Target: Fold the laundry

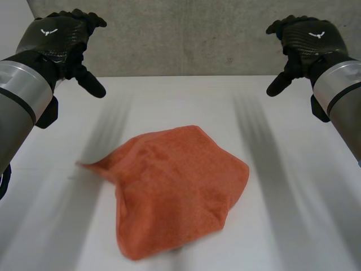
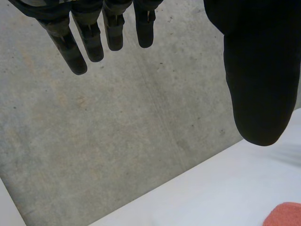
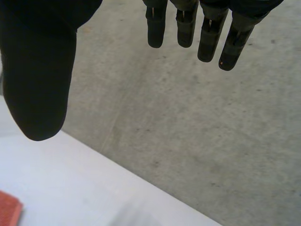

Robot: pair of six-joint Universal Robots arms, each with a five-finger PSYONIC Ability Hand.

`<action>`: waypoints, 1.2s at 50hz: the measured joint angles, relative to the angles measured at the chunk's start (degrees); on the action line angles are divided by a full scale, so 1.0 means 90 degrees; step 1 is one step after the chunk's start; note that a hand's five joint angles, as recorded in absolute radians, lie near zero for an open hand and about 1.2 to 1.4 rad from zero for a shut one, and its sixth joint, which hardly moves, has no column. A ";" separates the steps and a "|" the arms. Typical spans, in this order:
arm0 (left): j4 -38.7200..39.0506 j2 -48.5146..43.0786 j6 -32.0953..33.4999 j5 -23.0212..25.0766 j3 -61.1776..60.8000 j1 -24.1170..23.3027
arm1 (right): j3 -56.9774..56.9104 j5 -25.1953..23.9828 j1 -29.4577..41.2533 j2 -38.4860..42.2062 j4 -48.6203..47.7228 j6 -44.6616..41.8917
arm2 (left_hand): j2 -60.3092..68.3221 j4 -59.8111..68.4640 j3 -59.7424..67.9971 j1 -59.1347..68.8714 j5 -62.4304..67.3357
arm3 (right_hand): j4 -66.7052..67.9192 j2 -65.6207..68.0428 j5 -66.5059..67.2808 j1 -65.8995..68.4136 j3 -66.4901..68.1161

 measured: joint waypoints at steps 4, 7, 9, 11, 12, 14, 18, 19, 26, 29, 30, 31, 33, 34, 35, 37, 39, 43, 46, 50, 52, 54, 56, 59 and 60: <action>-0.0034 -0.0115 0.0056 0.0093 0.0001 0.0006 | -0.0035 -0.0303 -0.0001 0.0115 0.0191 -0.0196 | 0.0000 0.0000 0.0001 0.0000 0.0003 | 0.0000 0.0000 -0.0002 0.0000 0.0000; -0.0125 -0.0406 0.0349 0.0308 0.0007 0.0019 | -0.0074 -0.0651 0.0012 0.0311 0.0631 -0.0640 | 0.0000 0.0000 0.0001 0.0000 0.0003 | 0.0000 0.0001 0.0000 0.0000 0.0000; -0.0194 -0.0550 0.0576 0.0399 0.0008 0.0045 | -0.0099 -0.0754 0.0051 0.0402 0.0868 -0.0864 | 0.0000 0.0000 0.0001 0.0000 0.0003 | 0.0000 0.0001 0.0000 0.0000 0.0000; -0.0367 -0.0809 0.1116 0.0530 -0.0001 0.0131 | -0.0146 -0.0903 0.0233 0.0589 0.1391 -0.1305 | 0.0000 0.0001 0.0001 0.0000 0.0003 | 0.0000 0.0001 0.0000 0.0000 0.0000; -0.0448 -0.0908 0.1357 0.0568 -0.0012 0.0183 | -0.0152 -0.0937 0.0313 0.0644 0.1561 -0.1425 | 0.0000 0.0000 0.0001 0.0000 0.0003 | 0.0000 0.0001 0.0000 0.0000 0.0000; -0.0505 -0.0980 0.1530 0.0590 -0.0026 0.0227 | -0.0151 -0.0964 0.0388 0.0689 0.1696 -0.1515 | 0.0000 0.0000 0.0001 0.0000 0.0003 | 0.0000 0.0001 0.0000 0.0000 0.0000; -0.0876 -0.1382 0.2611 0.0675 -0.0234 0.0616 | 0.0107 -0.1056 0.0788 0.0853 0.2149 -0.1673 | 0.0000 0.0001 0.0001 0.0000 0.0003 | 0.0000 0.0000 0.0000 0.0000 0.0000; -0.0917 -0.1421 0.2725 0.0682 -0.0302 0.0679 | 0.0198 -0.1061 0.0827 0.0866 0.2139 -0.1648 | -0.0001 0.0001 0.0001 0.0001 0.0002 | 0.0000 0.0001 0.0000 0.0000 0.0000; -0.1046 -0.1489 0.3119 0.0817 -0.1309 0.1112 | 0.1416 -0.1067 0.0942 0.0863 0.1275 -0.1354 | 0.0000 0.0001 0.0001 0.0000 0.0003 | 0.0000 0.0001 0.0001 0.0000 0.0000; -0.1018 -0.1417 0.3104 0.1012 -0.1789 0.1240 | 0.2024 -0.1064 0.0918 0.0836 0.0641 -0.1297 | 0.0000 0.0001 0.0001 0.0001 0.0002 | 0.0000 0.0000 0.0000 0.0001 0.0000; -0.1018 -0.1417 0.3104 0.1012 -0.1789 0.1240 | 0.2024 -0.1064 0.0918 0.0836 0.0641 -0.1297 | 0.0000 0.0001 0.0001 0.0001 0.0002 | 0.0000 0.0000 0.0000 0.0001 0.0000; -0.0991 -0.1371 0.3081 0.1199 -0.2070 0.1305 | 0.2349 -0.1059 0.0904 0.0817 0.0291 -0.1284 | 0.0000 0.0001 0.0001 0.0001 0.0002 | 0.0000 0.0001 0.0000 0.0001 0.0000; -0.0976 -0.1353 0.3070 0.1299 -0.2195 0.1327 | 0.2463 -0.1055 0.0900 0.0810 0.0169 -0.1282 | 0.0000 0.0001 0.0001 0.0001 0.0003 | 0.0000 0.0001 0.0000 0.0000 0.0000; -0.0950 -0.1334 0.3057 0.1427 -0.2338 0.1350 | 0.2612 -0.1050 0.0896 0.0799 0.0017 -0.1283 | 0.0000 0.0001 0.0001 0.0001 0.0002 | 0.0000 0.0001 -0.0002 0.0001 0.0000; -0.0919 -0.1322 0.3045 0.1547 -0.2459 0.1363 | 0.2730 -0.1046 0.0893 0.0790 -0.0087 -0.1285 | 0.0000 0.0001 0.0001 0.0001 0.0003 | 0.0000 0.0000 0.0000 0.0000 0.0000; -0.0864 -0.1315 0.3029 0.1671 -0.2579 0.1364 | 0.2853 -0.1045 0.0891 0.0785 -0.0164 -0.1287 | 0.0000 0.0002 0.0001 0.0000 0.0003 | 0.0000 0.0001 -0.0002 0.0000 0.0000; -0.0720 -0.1321 0.2995 0.1844 -0.2749 0.1340 | 0.3046 -0.1046 0.0887 0.0775 -0.0229 -0.1293 | 0.0000 0.0002 0.0001 0.0000 0.0003 | 0.0000 0.0001 0.0000 0.0000 0.0000; -0.0462 -0.1358 0.2924 0.1918 -0.2845 0.1292 | 0.3232 -0.1046 0.0882 0.0754 -0.0259 -0.1294 | 0.0325 0.0343 0.0281 0.0323 0.0305 | 0.0000 0.0001 0.0000 0.0000 0.0000; -0.0076 -0.1447 0.2775 0.1929 -0.2893 0.1239 | 0.3450 -0.1039 0.0878 0.0720 -0.0328 -0.1292 | 0.1516 0.1465 0.1437 0.1528 0.1408 | 0.0000 0.0000 0.0000 0.0000 0.0000; 0.0316 -0.1555 0.2585 0.1916 -0.2891 0.1196 | 0.3593 -0.1030 0.0883 0.0711 -0.0473 -0.1287 | 0.2936 0.2945 0.2869 0.3104 0.2852 | 0.0000 0.0001 0.0000 0.0000 0.0000; 0.0473 -0.1588 0.2511 0.1908 -0.2885 0.1182 | 0.3631 -0.1024 0.0885 0.0714 -0.0567 -0.1284 | 0.3429 0.3382 0.3316 0.3512 0.3280 | 0.0001 0.0001 0.0001 0.0000 0.0003; 0.0642 -0.1621 0.2439 0.1898 -0.2884 0.1169 | 0.3657 -0.1015 0.0890 0.0723 -0.0709 -0.1278 | 0.3429 0.3382 0.3316 0.3512 0.3280 | 0.0094 0.0098 0.0092 0.0104 0.0114; 0.0775 -0.1646 0.2387 0.1885 -0.2889 0.1159 | 0.3666 -0.1007 0.0895 0.0736 -0.0865 -0.1262 | 0.4458 0.4465 0.4391 0.4526 0.4357 | 0.1658 0.1808 0.1562 0.1437 0.1788; 0.0856 -0.1664 0.2359 0.1871 -0.2900 0.1146 | 0.3665 -0.0997 0.0895 0.0756 -0.1162 -0.1175 | 0.5563 0.5573 0.5477 0.5504 0.5453 | 0.4376 0.4661 0.4092 0.3989 0.4632; 0.0866 -0.1666 0.2356 0.1868 -0.2903 0.1142 | 0.3663 -0.0995 0.0893 0.0760 -0.1228 -0.1144 | 0.5966 0.5978 0.5872 0.5787 0.5832 | 0.5139 0.5379 0.4861 0.4480 0.5263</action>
